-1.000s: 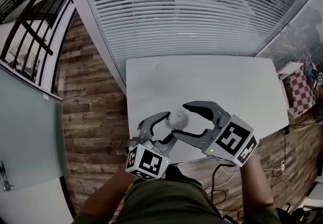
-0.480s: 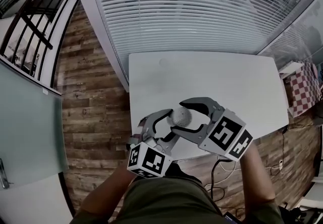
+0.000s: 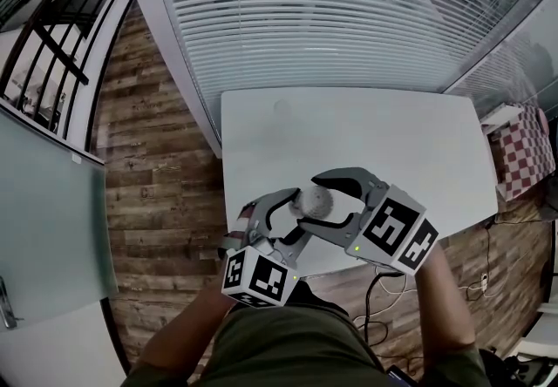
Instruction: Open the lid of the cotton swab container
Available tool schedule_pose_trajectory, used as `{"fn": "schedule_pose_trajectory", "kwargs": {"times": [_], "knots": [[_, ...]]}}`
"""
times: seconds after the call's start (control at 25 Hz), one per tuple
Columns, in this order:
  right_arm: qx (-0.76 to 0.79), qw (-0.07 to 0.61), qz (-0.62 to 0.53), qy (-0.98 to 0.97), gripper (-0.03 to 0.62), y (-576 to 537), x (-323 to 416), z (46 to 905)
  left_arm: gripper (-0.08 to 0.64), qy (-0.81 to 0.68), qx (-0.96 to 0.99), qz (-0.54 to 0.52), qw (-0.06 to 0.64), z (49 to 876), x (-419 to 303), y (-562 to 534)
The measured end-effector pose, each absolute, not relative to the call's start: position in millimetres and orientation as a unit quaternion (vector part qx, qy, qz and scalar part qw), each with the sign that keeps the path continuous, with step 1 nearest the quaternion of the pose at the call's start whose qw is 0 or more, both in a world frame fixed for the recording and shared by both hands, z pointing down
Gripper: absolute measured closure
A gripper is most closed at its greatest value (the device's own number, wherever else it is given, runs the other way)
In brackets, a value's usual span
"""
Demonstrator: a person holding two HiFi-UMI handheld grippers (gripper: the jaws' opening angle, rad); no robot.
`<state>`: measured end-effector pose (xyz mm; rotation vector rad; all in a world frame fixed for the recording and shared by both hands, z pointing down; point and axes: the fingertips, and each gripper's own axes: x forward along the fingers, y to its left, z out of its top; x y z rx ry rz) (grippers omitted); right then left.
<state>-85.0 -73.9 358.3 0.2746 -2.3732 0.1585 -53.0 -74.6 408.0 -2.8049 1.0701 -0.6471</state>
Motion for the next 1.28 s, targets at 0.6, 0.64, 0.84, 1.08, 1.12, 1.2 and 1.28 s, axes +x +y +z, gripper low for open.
{"fn": "schedule_pose_trajectory", "kwargs": {"times": [0.6, 0.64, 0.84, 1.08, 1.12, 1.2, 1.28], "knots": [[0.116, 0.332, 0.076, -0.933, 0.314, -80, -74, 351, 0.318, 0.339, -0.922, -0.186, 0.016, 402, -43, -78], [0.117, 0.327, 0.077, -0.935, 0.314, -80, -74, 350, 0.318, 0.338, -0.923, -0.183, 0.014, 401, -43, -78], [0.122, 0.305, 0.077, -0.941, 0.314, -85, -73, 342, 0.319, 0.337, -0.926, -0.172, 0.006, 398, -40, -81], [0.132, 0.237, 0.094, -0.958, 0.314, -90, -68, 320, 0.321, 0.334, -0.93, -0.15, -0.011, 390, -37, -82], [0.134, 0.223, 0.096, -0.961, 0.314, -91, -66, 317, 0.321, 0.333, -0.931, -0.149, -0.012, 389, -36, -83], [0.14, 0.191, 0.098, -0.967, 0.314, -92, -62, 309, 0.321, 0.332, -0.932, -0.144, -0.018, 386, -35, -83], [0.147, 0.156, 0.101, -0.971, 0.314, -93, -57, 301, 0.321, 0.33, -0.934, -0.137, -0.025, 382, -33, -83]]}}
